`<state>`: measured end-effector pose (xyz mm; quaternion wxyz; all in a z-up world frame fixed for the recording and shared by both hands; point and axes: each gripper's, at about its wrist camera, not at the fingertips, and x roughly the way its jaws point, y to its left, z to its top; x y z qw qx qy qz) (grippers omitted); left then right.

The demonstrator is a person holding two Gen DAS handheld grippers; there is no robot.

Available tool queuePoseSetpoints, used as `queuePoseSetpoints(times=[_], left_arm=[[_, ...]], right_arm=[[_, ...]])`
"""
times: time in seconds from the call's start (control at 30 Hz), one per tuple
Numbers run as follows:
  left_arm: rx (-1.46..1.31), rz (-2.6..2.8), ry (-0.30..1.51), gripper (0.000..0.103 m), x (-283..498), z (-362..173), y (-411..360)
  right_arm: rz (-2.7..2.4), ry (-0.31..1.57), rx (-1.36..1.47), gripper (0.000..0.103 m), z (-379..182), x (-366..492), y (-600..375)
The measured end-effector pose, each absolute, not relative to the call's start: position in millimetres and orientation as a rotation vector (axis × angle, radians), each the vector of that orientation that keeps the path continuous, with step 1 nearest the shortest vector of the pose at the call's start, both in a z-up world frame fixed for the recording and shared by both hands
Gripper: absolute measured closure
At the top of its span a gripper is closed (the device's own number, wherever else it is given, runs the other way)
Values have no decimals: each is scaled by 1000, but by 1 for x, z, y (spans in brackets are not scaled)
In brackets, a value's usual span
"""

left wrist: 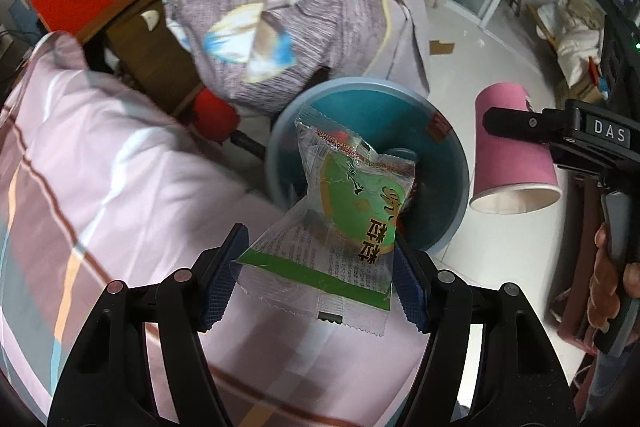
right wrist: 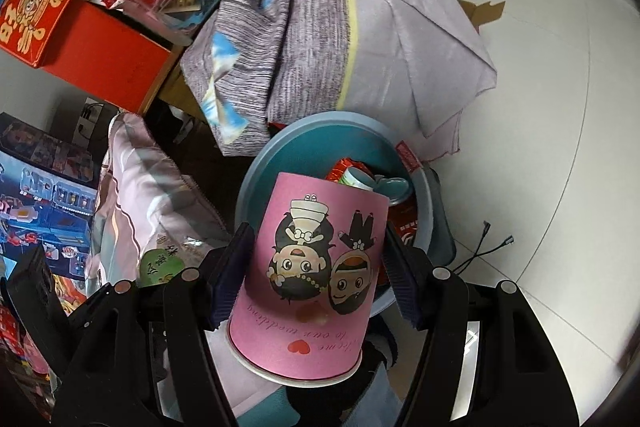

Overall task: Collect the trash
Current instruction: 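Open both grippers to drop the packet and cup into the bin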

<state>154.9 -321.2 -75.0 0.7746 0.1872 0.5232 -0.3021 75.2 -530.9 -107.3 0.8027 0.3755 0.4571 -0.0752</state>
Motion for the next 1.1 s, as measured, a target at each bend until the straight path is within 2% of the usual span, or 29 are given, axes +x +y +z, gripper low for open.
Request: queuePoseSetpoints(times=[0.23, 0.37, 0.63, 1.1], left_arm=[[426, -667, 1166, 32, 164, -92, -342], [433, -668, 1160, 28, 170, -94, -347], [434, -666, 1157, 9, 176, -95, -350], [387, -657, 1151, 4, 177, -87, -324]], right_arm=[[-164, 1002, 815, 42, -118, 83, -539], [-172, 1013, 818, 42, -122, 87, -543], [-173, 1036, 817, 42, -128, 96, -541], [-167, 1078, 778, 41, -131, 113, -527]])
